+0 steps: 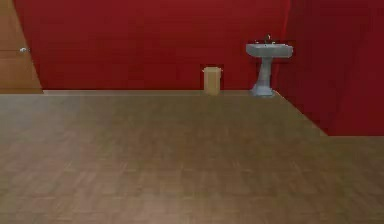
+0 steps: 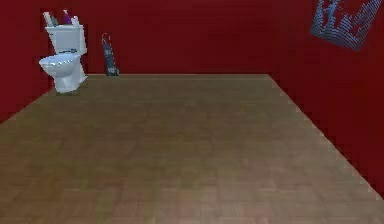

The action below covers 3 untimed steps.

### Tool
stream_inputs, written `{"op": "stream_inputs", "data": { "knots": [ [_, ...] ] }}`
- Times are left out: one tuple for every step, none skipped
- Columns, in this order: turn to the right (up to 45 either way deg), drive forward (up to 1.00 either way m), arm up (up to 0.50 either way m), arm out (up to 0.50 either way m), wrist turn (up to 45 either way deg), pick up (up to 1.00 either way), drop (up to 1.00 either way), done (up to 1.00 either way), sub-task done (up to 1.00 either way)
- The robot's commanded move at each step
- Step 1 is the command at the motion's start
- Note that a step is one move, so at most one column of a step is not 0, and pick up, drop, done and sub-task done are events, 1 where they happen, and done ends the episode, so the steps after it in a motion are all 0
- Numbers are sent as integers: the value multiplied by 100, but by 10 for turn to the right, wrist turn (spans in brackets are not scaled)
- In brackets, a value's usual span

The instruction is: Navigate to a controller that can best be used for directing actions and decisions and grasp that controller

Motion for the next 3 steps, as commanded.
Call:
{"op": "stream_inputs", "data": {
  "knots": [
    [-450, 0, 0, 0, 0, 0, 0, 0, 0],
    [0, 100, 0, 0, 0, 0, 0, 0, 0],
    [0, 100, 0, 0, 0, 0, 0, 0, 0]
  ]
}}
